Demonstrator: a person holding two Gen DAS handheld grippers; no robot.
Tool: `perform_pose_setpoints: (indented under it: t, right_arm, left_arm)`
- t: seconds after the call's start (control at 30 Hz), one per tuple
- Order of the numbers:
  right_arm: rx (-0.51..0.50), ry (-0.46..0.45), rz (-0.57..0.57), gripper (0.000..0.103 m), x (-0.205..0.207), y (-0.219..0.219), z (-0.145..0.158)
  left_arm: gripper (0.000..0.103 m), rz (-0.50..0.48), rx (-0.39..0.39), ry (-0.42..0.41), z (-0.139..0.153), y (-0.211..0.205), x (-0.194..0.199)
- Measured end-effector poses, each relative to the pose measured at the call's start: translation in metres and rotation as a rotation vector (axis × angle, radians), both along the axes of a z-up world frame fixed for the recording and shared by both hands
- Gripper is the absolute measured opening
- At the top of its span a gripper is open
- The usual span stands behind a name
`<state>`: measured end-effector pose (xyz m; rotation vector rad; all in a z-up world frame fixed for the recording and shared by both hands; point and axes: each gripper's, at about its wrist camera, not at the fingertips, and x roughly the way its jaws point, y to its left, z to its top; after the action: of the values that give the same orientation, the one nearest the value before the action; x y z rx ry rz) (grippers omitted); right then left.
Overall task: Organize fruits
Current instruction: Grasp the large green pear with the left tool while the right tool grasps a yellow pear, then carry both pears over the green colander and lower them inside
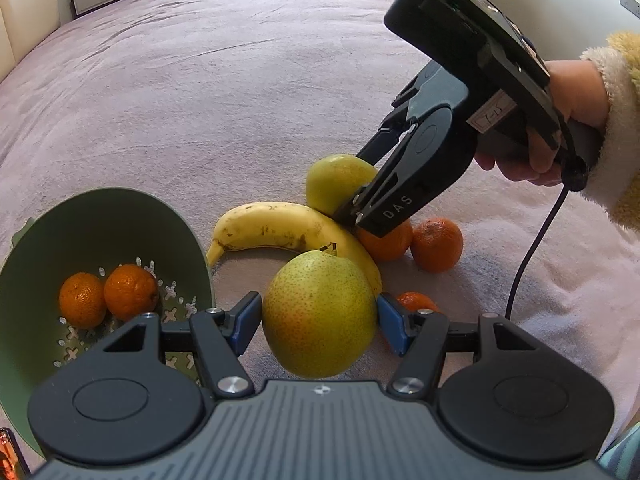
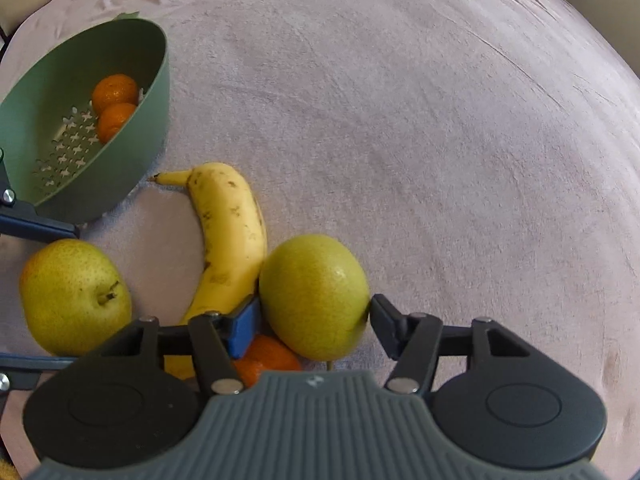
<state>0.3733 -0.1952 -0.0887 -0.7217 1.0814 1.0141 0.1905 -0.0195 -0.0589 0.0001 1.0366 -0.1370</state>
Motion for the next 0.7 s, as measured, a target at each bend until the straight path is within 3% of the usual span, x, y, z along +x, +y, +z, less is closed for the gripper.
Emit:
perform_pose_setpoints:
  t: [0.37,0.7]
  right_arm:
    - [0.021,-0.045,-0.105,0.057,-0.011,-0.009,0.006]
    - [0.086,-0.108,-0.243,0.056,-0.022,-0.034,0.031]
  left_arm:
    - [0.072,-0.009,-0.030,-0.025,0.007,-0.001,-0.005]
    - [0.072,-0.012,-0.060,-0.068,0.022,-0.001,-0.011]
